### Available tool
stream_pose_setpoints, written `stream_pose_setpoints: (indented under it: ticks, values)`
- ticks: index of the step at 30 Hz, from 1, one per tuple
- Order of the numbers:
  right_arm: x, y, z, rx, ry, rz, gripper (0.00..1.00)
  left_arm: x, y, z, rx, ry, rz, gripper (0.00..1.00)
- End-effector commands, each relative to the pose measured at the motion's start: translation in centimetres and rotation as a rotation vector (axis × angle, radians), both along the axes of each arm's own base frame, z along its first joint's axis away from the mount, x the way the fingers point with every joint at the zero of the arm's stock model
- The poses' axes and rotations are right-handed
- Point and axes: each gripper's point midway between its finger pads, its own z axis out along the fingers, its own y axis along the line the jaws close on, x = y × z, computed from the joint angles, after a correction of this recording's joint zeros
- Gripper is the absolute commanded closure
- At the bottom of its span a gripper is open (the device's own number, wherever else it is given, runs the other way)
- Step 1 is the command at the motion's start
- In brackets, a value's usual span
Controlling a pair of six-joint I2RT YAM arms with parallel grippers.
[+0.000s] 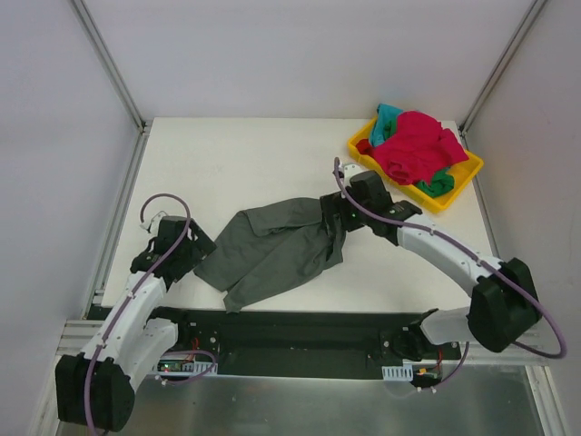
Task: Fold and stack the t-shirts
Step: Move the tshirt to the center of the board, then flatten out the tshirt
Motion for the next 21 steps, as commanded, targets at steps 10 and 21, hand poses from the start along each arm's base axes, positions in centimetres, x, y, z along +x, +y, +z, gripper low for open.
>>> stream_pose_setpoints:
  ticks: [10,21]
  values:
    - [4.1,1.3,-2.6,-0.148,-0.025,0.091,0.03,1.0,1.5,-5.0,0.115,0.274,0.037,0.33]
    - [5.0,0.7,-4.3,-0.327,-0.107,0.346,0.11,2.5,0.6,-5.3,0.096,0.263,-0.011,1.0]
